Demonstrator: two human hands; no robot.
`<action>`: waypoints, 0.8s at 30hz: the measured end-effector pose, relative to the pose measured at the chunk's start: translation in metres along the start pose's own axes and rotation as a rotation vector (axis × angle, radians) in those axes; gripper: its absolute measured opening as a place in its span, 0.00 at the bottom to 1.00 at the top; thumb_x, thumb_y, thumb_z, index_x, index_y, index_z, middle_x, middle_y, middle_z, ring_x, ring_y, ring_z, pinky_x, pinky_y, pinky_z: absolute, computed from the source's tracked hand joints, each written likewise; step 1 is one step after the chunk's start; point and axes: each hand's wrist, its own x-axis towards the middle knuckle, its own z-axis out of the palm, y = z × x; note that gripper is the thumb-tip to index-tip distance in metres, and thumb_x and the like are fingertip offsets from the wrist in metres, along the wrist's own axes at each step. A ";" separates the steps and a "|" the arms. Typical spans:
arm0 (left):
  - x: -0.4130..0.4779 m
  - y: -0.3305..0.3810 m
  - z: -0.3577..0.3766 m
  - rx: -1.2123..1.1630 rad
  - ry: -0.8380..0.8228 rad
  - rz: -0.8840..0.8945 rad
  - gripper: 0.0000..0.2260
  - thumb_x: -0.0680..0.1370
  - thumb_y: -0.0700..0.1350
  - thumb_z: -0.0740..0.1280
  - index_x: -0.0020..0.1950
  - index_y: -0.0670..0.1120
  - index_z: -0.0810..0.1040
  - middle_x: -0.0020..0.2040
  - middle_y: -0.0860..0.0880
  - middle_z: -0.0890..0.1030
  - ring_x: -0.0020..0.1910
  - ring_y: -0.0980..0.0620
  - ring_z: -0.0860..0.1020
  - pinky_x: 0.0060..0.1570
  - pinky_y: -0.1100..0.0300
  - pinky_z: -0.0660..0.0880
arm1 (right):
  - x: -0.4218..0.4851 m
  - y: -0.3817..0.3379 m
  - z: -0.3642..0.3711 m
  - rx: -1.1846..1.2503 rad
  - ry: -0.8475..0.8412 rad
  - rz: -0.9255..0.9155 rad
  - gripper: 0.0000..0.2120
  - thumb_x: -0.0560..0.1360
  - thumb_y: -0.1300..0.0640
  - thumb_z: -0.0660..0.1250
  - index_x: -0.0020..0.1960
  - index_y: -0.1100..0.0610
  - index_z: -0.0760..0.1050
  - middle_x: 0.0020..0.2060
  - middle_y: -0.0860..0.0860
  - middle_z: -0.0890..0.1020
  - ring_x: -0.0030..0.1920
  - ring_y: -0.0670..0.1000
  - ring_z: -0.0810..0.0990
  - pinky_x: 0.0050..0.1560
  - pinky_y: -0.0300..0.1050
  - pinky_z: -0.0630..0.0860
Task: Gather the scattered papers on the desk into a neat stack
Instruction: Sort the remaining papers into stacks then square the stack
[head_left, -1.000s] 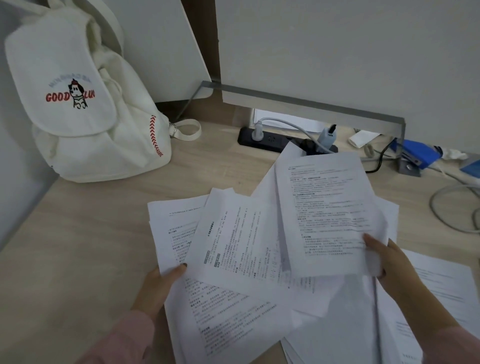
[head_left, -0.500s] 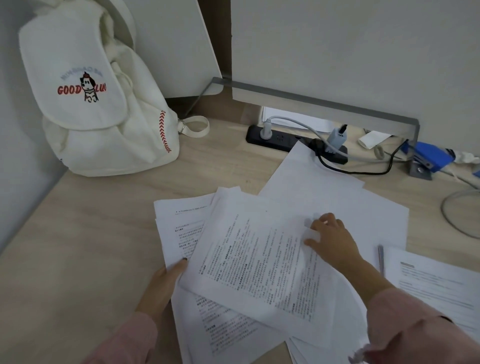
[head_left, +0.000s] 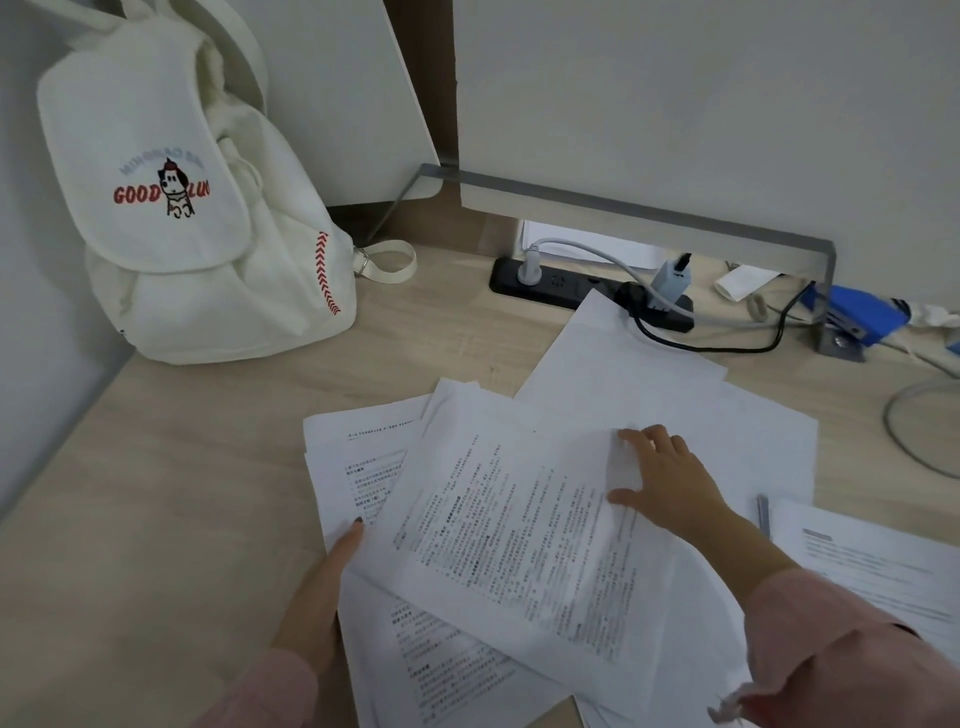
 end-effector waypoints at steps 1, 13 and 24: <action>-0.001 0.001 -0.001 -0.018 -0.008 0.011 0.39 0.57 0.70 0.71 0.63 0.51 0.74 0.62 0.46 0.78 0.61 0.44 0.76 0.63 0.43 0.71 | 0.002 0.000 -0.001 -0.022 -0.015 0.020 0.33 0.71 0.43 0.68 0.70 0.54 0.60 0.65 0.53 0.67 0.65 0.55 0.66 0.64 0.47 0.65; -0.007 0.002 0.024 -0.022 0.041 0.144 0.19 0.74 0.49 0.68 0.63 0.47 0.72 0.51 0.48 0.77 0.54 0.46 0.74 0.61 0.51 0.69 | -0.053 -0.037 0.026 0.525 -0.301 -0.033 0.13 0.75 0.61 0.61 0.39 0.43 0.66 0.40 0.48 0.76 0.37 0.45 0.73 0.40 0.34 0.68; -0.002 0.003 0.018 0.127 0.136 0.167 0.17 0.75 0.41 0.68 0.63 0.38 0.74 0.54 0.41 0.78 0.51 0.44 0.75 0.59 0.51 0.70 | -0.059 -0.006 0.020 1.520 0.124 0.716 0.07 0.75 0.65 0.63 0.52 0.60 0.72 0.45 0.56 0.74 0.46 0.54 0.74 0.45 0.47 0.76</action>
